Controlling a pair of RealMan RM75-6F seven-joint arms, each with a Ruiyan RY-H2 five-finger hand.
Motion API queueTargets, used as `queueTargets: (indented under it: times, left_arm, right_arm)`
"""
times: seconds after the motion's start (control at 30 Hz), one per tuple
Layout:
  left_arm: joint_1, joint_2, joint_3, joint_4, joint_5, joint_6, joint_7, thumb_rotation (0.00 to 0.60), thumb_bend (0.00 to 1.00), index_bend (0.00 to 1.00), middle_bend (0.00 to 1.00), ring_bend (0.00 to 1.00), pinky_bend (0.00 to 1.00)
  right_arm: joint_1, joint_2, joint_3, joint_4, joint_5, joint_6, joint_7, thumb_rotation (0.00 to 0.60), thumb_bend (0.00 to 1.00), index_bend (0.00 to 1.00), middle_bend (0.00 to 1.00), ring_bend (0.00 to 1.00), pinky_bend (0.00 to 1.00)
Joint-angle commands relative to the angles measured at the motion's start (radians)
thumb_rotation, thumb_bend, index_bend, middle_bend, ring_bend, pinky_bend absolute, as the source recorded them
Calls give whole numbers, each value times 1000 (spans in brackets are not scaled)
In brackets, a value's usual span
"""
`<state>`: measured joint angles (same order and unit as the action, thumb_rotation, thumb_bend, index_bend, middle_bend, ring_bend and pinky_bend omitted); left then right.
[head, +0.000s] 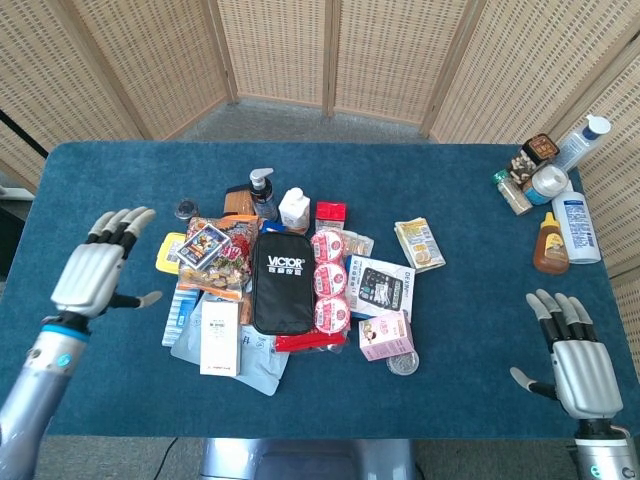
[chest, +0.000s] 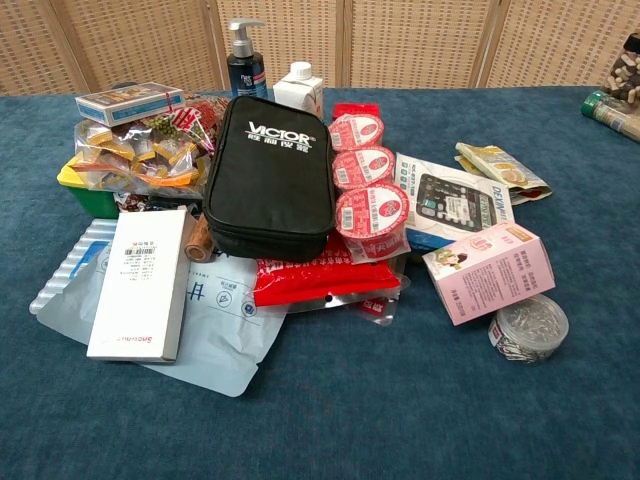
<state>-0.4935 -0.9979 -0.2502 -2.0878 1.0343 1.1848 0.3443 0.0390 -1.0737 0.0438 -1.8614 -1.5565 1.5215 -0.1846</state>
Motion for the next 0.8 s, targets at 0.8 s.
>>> queueTargets:
  times: [0.8]
  left_arm:
    - [-300,-307,-29,213,-385,25,330,600,3,0,0,0,0]
  right_arm:
    - [0,19,7,8,14,-2,67,600,0,0,0,0,0]
